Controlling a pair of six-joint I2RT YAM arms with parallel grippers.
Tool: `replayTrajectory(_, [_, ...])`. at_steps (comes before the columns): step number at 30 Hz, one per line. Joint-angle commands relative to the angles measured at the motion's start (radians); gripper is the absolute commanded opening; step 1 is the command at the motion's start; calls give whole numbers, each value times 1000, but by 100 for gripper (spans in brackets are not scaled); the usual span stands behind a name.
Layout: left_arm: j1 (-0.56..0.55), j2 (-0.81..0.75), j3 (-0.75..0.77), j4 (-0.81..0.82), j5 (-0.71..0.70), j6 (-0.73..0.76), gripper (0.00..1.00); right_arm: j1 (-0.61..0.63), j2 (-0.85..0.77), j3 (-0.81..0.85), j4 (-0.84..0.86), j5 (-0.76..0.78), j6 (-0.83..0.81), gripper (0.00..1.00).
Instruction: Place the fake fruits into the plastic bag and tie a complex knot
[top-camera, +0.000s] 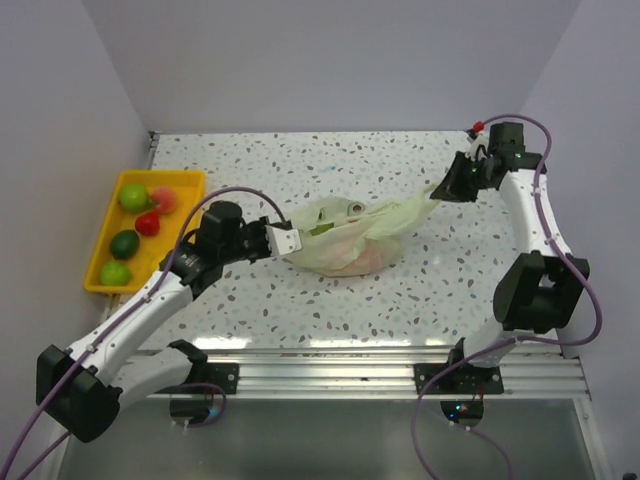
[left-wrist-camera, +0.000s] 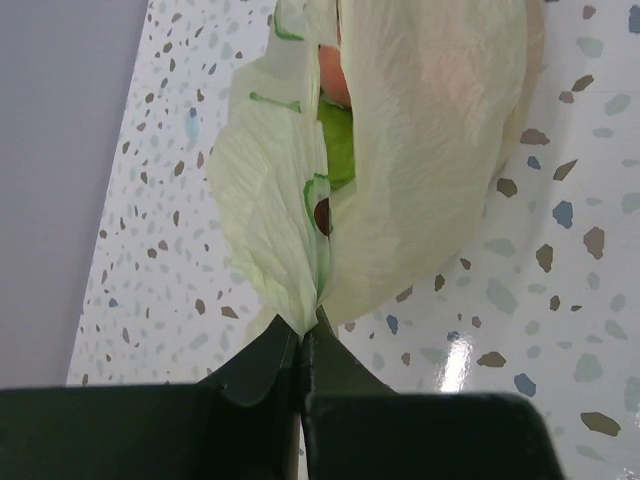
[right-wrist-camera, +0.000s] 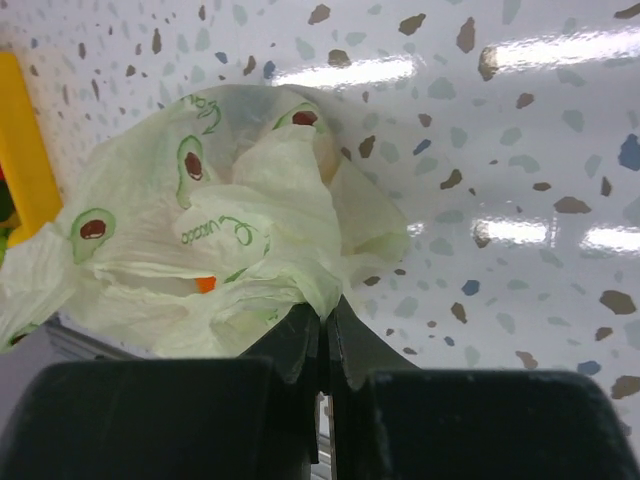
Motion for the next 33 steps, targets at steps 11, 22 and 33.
replayTrajectory(11, [-289, 276, 333, 77, 141, -116, 0, 198, -101, -58, 167, -48, 246, 0])
replayTrajectory(22, [-315, 474, 467, 287, 136, -449, 9, 297, -131, -143, 310, -224, 316, 0])
replayTrajectory(33, [-270, 464, 370, 439, 190, -633, 7, 342, -150, -170, 372, -365, 225, 0])
